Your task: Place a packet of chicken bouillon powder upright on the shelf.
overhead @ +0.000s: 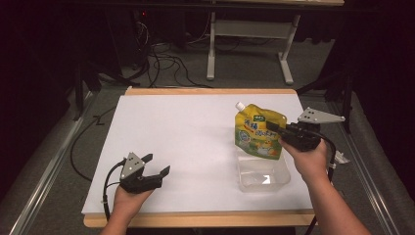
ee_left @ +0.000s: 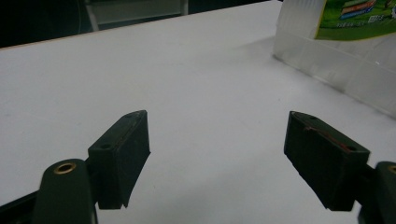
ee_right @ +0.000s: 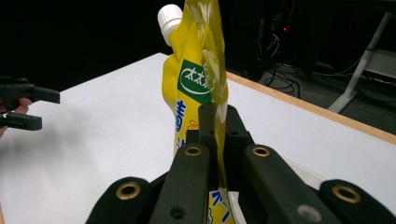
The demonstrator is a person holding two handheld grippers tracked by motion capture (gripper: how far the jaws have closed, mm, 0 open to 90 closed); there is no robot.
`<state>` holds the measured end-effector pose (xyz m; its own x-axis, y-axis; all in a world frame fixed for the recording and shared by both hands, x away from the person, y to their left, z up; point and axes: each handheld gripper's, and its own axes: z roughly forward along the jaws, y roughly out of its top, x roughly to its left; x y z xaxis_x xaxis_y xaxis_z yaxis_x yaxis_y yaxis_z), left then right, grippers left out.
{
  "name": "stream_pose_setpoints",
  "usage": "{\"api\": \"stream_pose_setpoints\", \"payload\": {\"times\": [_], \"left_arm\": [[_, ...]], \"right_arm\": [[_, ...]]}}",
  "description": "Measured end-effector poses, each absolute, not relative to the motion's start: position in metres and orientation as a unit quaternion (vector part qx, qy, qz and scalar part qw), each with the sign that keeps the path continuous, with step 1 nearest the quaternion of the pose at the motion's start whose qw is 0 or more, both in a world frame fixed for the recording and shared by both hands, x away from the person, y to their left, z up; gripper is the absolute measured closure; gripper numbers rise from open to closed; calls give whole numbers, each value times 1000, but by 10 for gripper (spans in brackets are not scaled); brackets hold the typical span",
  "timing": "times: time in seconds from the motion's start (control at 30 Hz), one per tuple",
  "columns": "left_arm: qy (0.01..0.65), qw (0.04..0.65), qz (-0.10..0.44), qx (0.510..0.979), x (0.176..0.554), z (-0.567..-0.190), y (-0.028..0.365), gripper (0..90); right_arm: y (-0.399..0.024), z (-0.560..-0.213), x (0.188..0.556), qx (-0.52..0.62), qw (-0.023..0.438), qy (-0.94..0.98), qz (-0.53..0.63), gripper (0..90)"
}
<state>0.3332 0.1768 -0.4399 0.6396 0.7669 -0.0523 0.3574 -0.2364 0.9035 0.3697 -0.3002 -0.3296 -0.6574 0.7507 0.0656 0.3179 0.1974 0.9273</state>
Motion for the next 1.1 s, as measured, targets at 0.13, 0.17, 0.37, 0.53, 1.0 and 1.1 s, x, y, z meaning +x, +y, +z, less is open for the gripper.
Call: {"api": "stream_pose_setpoints", "payload": {"times": [0.13, 0.17, 0.37, 0.53, 1.0, 1.1], "left_arm": [[371, 495, 206, 758, 334, -440, 177, 228], [372, 496, 206, 758, 334, -440, 177, 228], [371, 497, 206, 757, 333, -439, 178, 229], [371, 498, 206, 757, 333, -439, 178, 229], [371, 497, 203, 758, 334, -440, 178, 229], [371, 496, 202, 758, 334, -440, 178, 229]], "right_arm": [[-300, -331, 373, 360, 208, 746, 520, 900], [-300, -332, 374, 362, 207, 746, 520, 900], [-302, -335, 377, 366, 209, 745, 517, 900], [-303, -337, 378, 372, 208, 744, 514, 900], [-304, -347, 386, 382, 208, 744, 507, 900], [-304, -349, 386, 384, 210, 745, 504, 900]]}}
